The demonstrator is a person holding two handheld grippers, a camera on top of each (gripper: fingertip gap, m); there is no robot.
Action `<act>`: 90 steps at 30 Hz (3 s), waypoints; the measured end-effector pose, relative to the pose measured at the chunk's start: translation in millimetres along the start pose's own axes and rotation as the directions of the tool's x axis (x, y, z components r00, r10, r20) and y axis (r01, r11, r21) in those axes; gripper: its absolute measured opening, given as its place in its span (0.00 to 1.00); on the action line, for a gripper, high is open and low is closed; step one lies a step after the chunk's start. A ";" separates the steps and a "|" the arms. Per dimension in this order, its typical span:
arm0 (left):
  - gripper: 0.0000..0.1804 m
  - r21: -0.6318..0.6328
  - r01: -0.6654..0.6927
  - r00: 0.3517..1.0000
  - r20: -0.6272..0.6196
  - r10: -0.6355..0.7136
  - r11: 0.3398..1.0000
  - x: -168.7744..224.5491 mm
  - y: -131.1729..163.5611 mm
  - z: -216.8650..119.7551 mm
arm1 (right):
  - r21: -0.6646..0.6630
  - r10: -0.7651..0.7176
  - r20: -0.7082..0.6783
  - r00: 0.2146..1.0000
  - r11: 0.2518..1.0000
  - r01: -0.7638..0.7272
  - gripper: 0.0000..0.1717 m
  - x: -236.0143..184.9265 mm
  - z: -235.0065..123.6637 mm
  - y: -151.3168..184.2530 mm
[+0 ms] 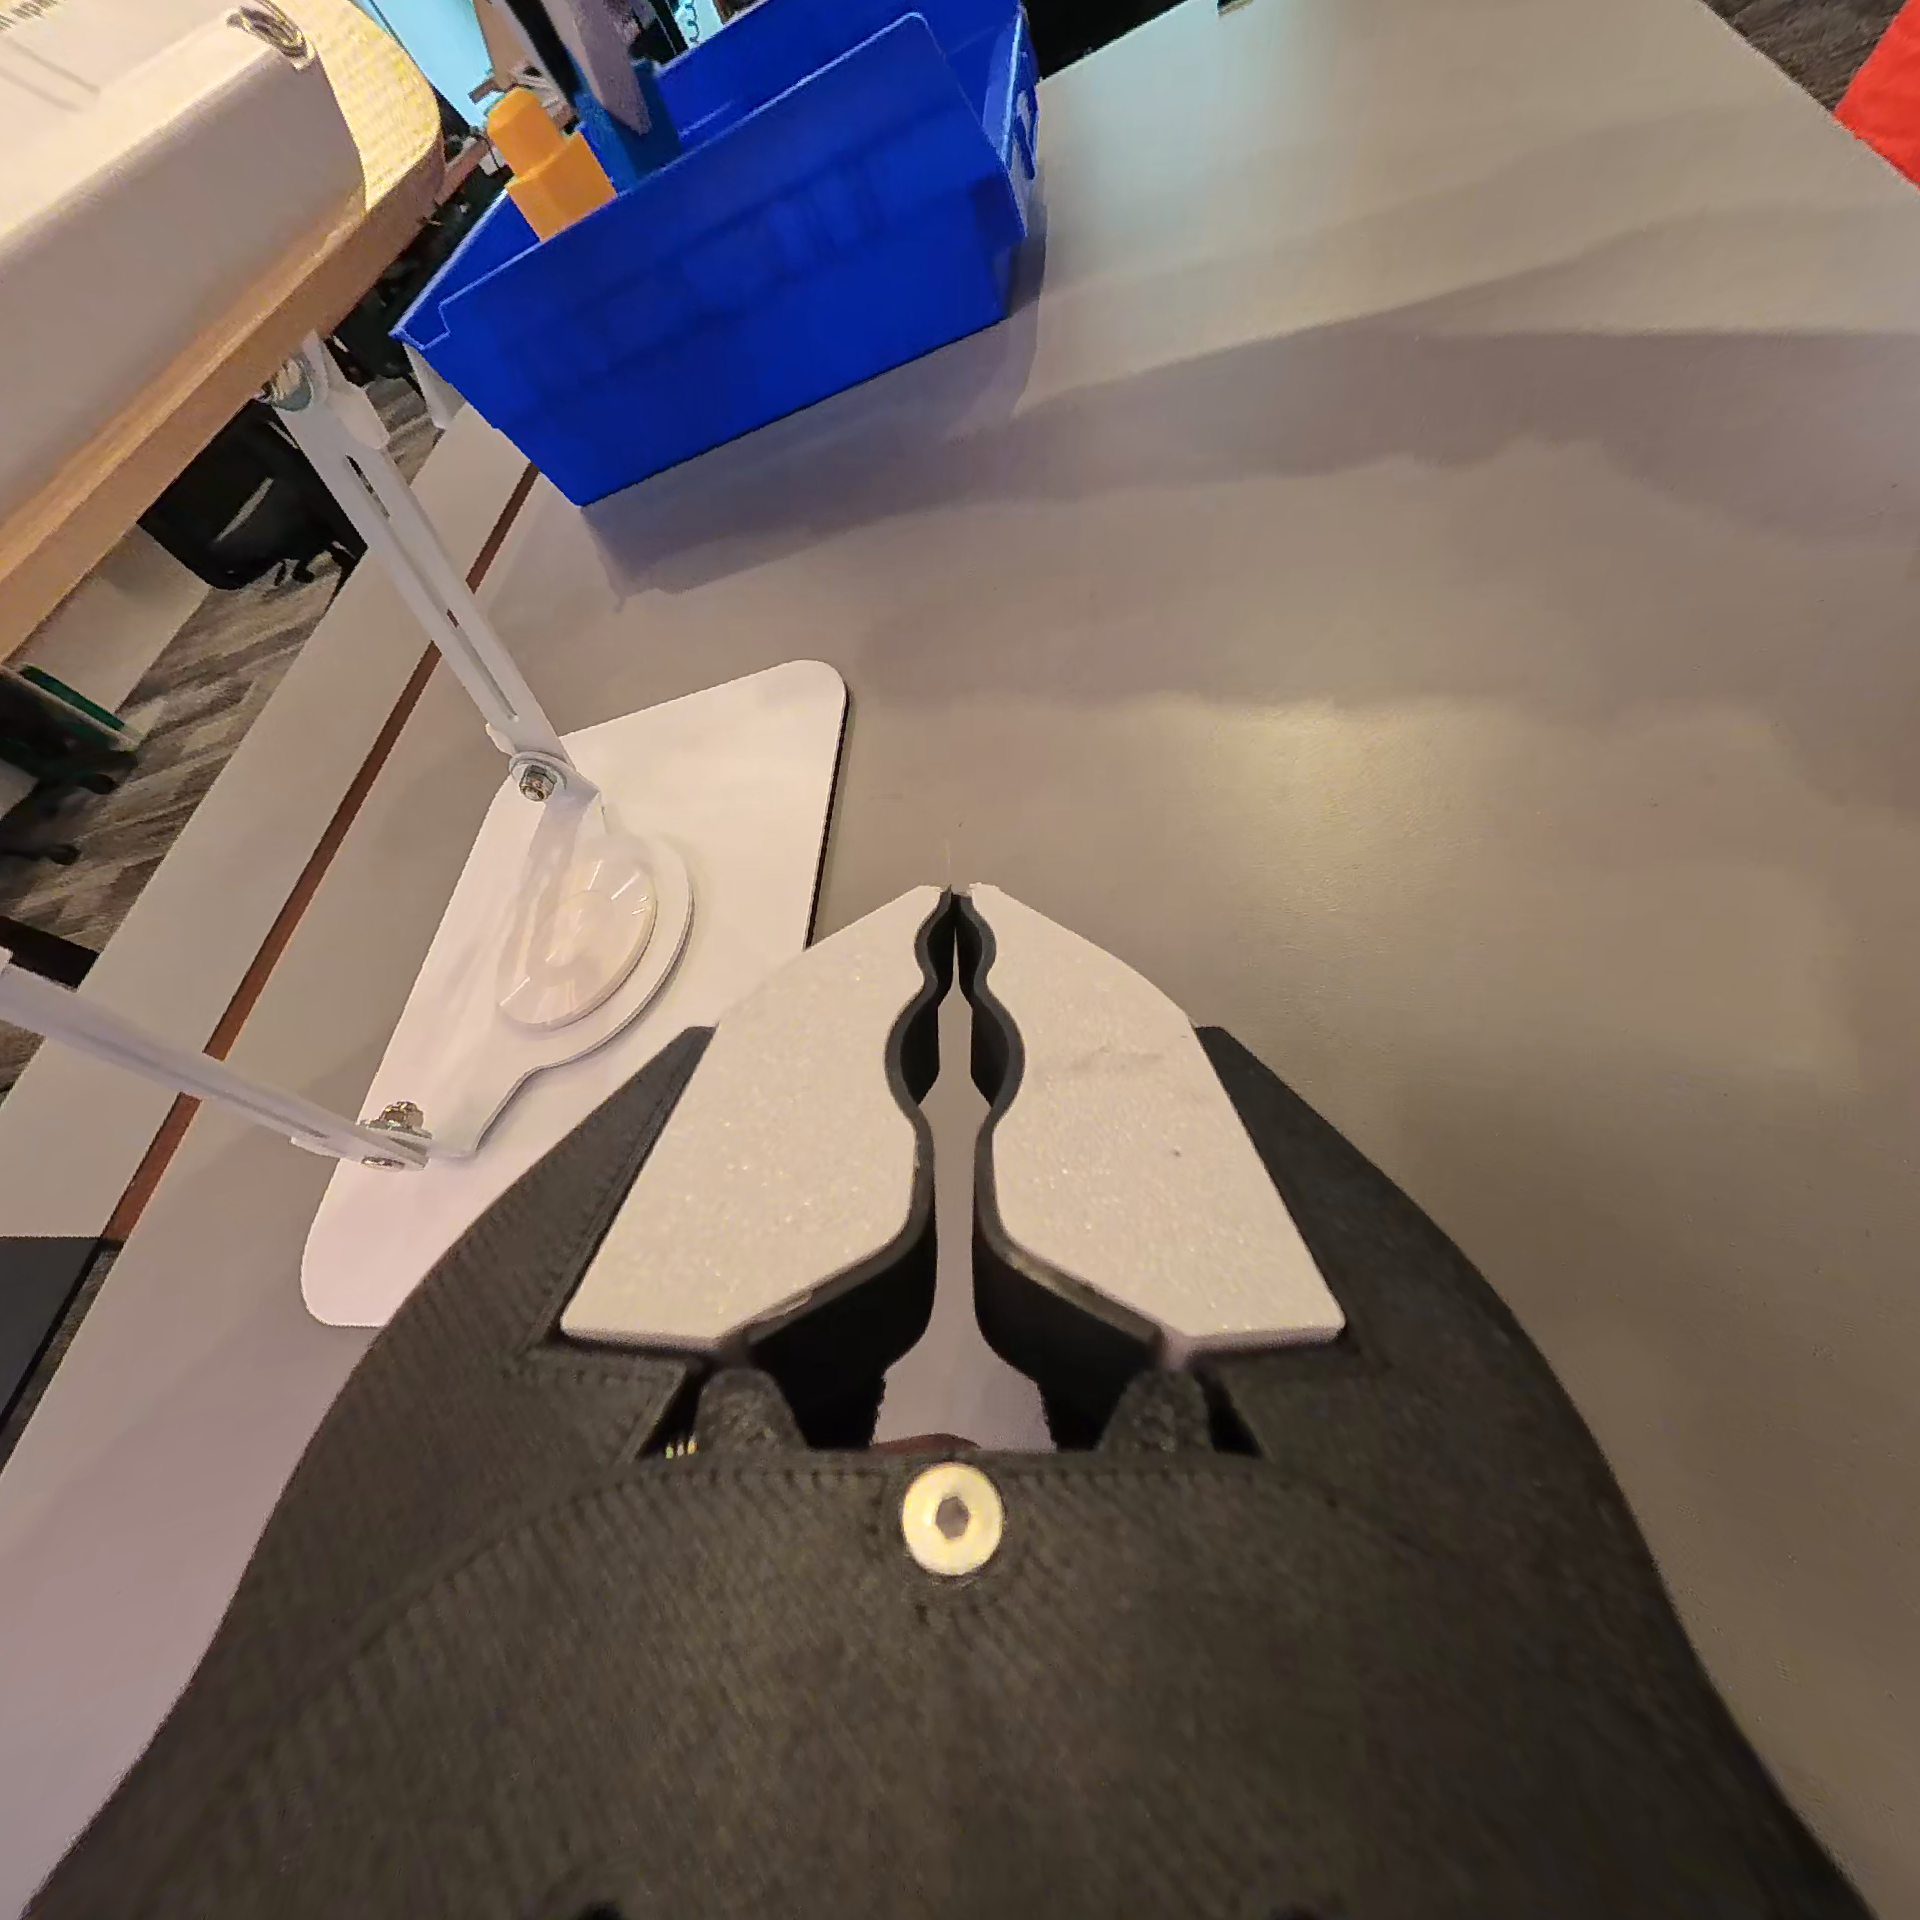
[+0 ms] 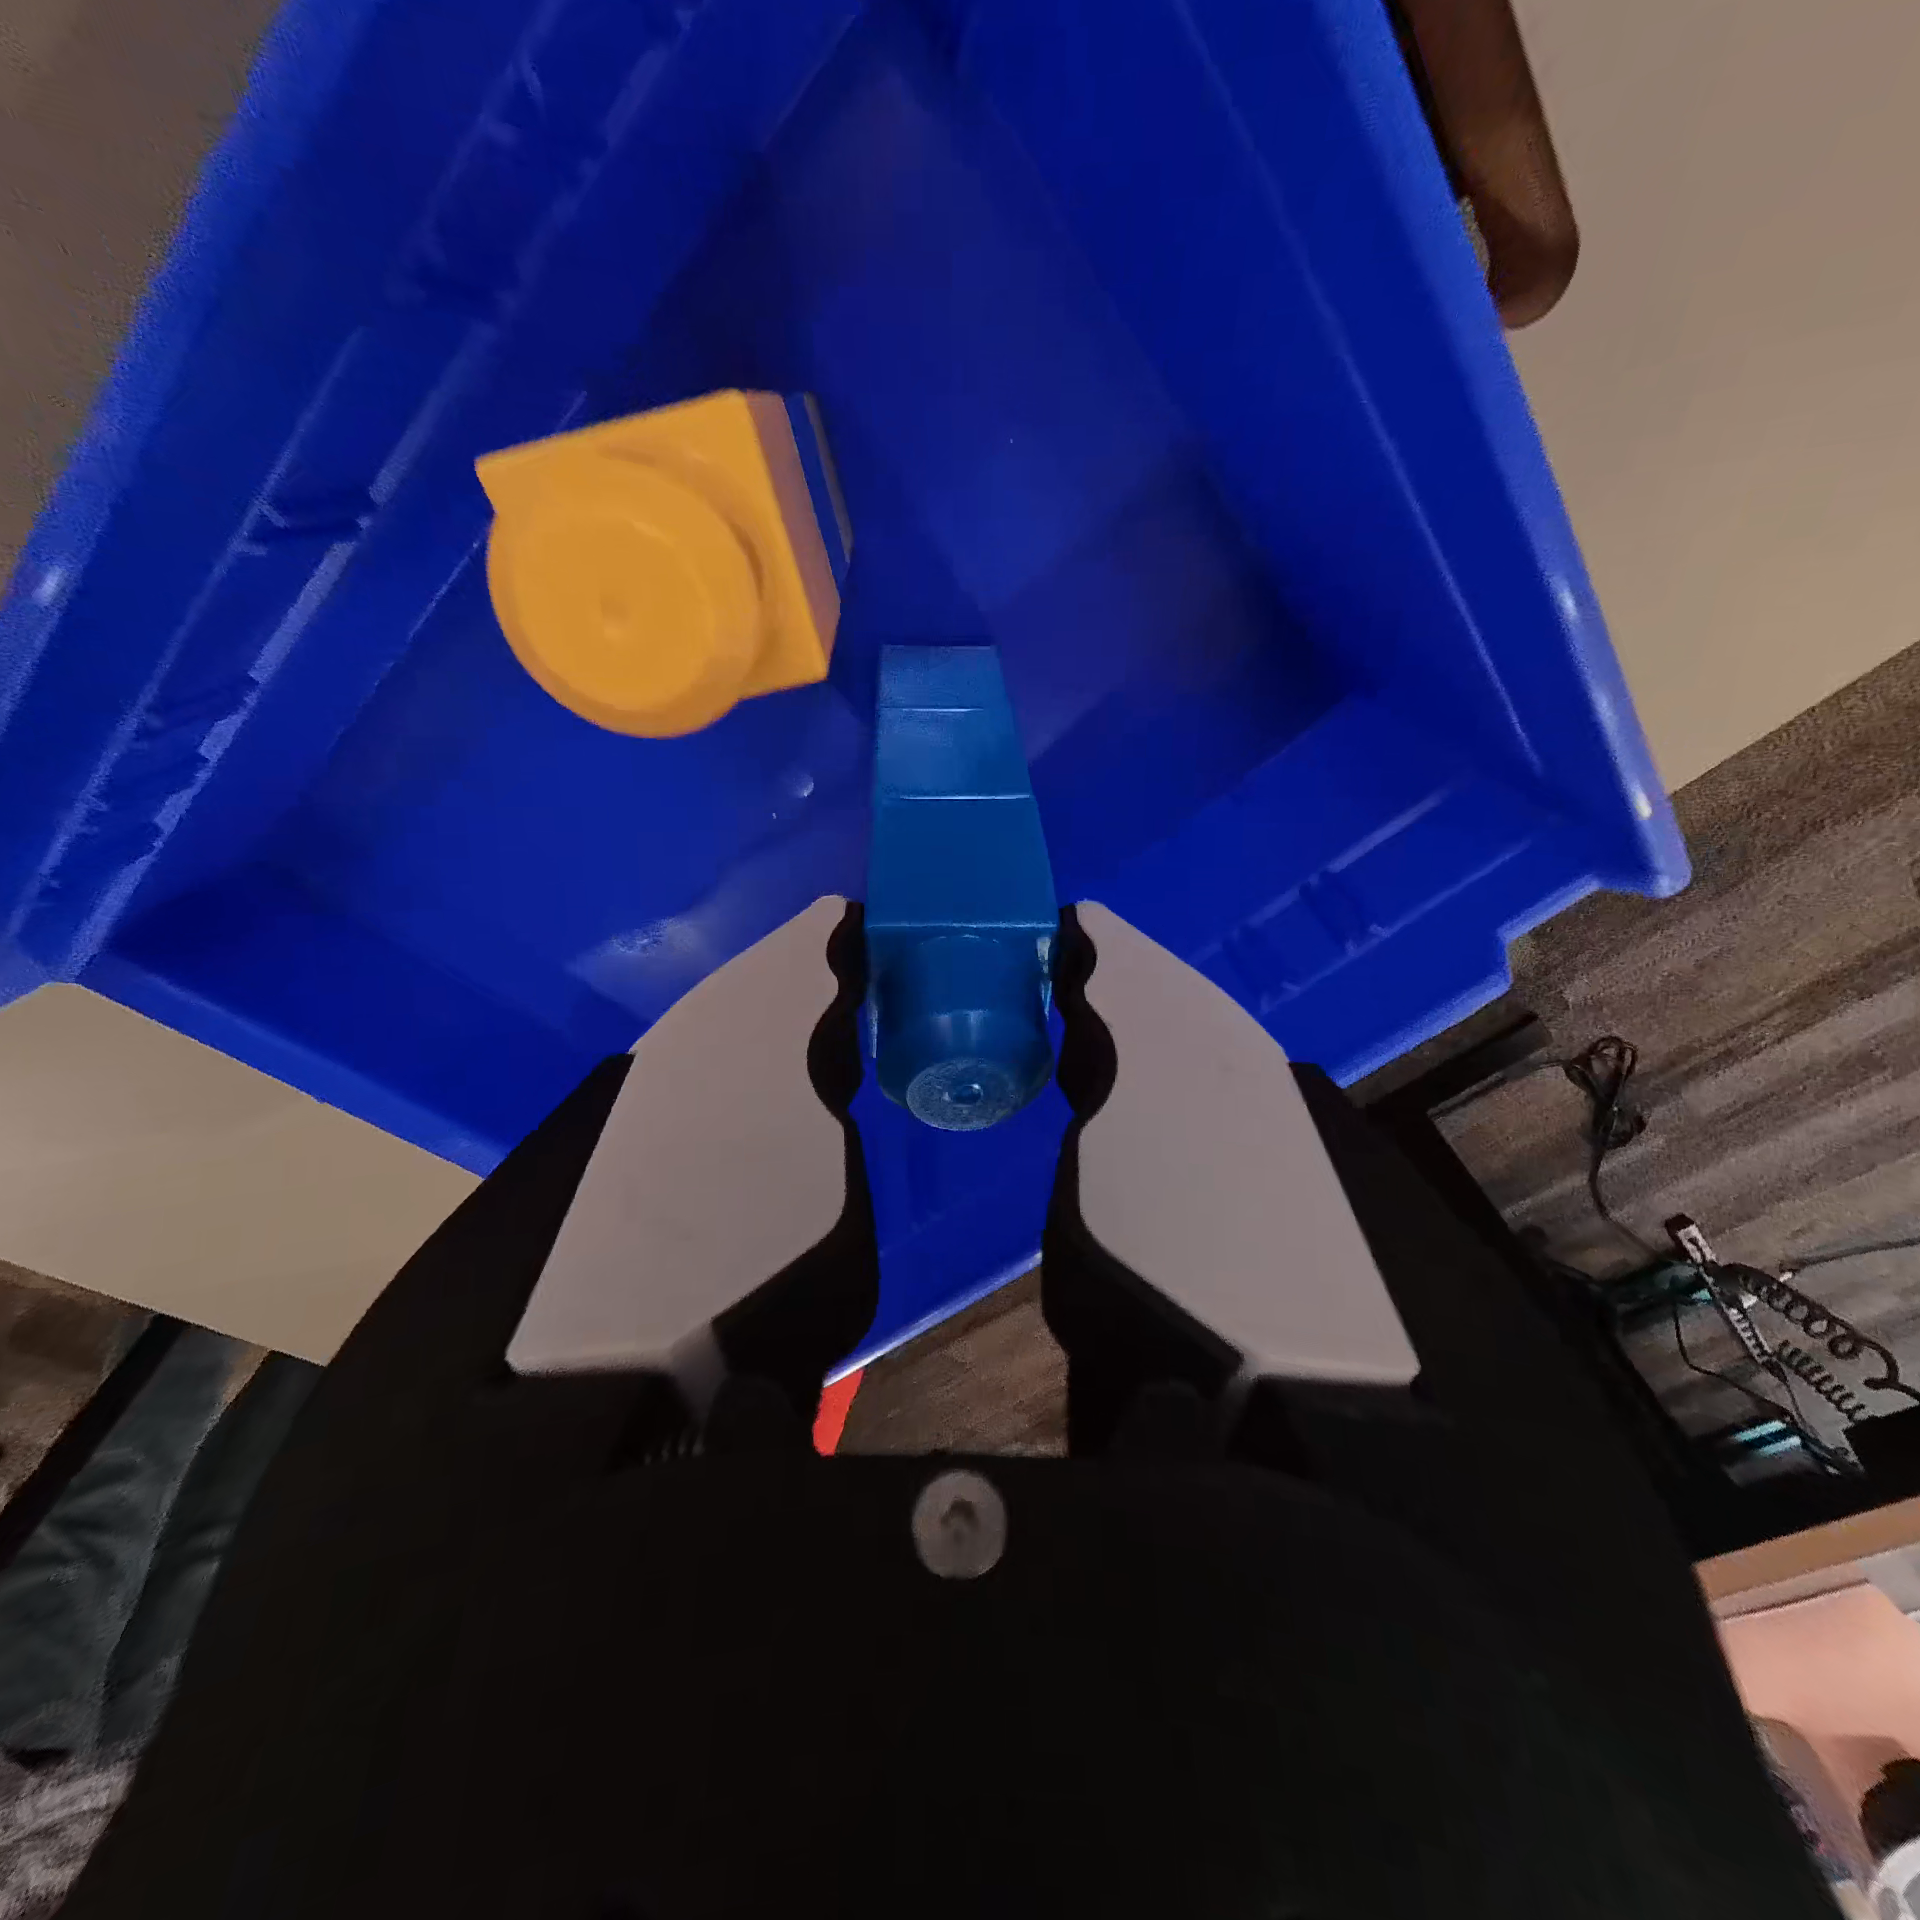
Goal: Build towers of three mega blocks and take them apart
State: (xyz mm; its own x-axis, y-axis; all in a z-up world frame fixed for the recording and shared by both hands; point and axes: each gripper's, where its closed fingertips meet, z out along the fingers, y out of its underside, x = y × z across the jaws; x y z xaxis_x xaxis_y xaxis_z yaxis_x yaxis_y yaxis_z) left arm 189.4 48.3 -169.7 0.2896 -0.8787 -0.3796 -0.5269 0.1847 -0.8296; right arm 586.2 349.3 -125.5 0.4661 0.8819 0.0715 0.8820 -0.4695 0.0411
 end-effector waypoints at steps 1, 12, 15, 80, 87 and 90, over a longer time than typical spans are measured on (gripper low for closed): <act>0.00 0.000 0.000 1.000 -0.001 0.000 1.000 0.1 0.0 0.2 | -0.007 -0.011 -0.004 1.000 1.000 0.011 0.21 1.1 -1.3 -2.8; 0.00 -0.007 0.011 1.000 -0.009 -0.011 1.000 -0.5 2.6 1.7 | -0.114 -0.087 0.036 0.996 0.989 0.091 0.21 -2.6 2.1 -24.9; 0.00 -0.012 0.007 1.000 -0.014 -0.007 1.000 0.6 3.3 2.3 | -0.120 -0.091 0.024 0.996 0.988 0.093 0.21 -0.2 2.4 -28.6; 0.37 -0.918 -0.257 0.953 -0.188 0.239 0.302 -244.4 266.2 -308.7 | 0.889 -0.659 -0.105 0.745 0.273 0.367 0.00 -413.2 -12.9 -136.7; 0.22 -0.928 -0.285 0.955 -0.252 0.159 0.241 -236.6 276.8 -301.5 | 0.881 -0.666 -0.095 0.740 0.290 0.374 0.00 -413.2 -5.2 -137.6; 0.22 -0.937 -0.233 0.967 -0.193 0.169 0.262 -238.8 264.8 -303.2 | 0.882 -0.664 -0.098 0.741 0.286 0.374 0.00 -412.5 -6.0 -137.0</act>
State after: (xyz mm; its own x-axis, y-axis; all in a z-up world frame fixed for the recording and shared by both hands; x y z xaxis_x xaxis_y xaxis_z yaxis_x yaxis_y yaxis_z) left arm -261.6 173.6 -174.6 0.0368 -0.9028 -0.4284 -0.9538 -0.1597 0.2546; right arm 272.7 49.6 -154.6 -0.2470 0.9611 0.1236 0.4883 0.2337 -0.8408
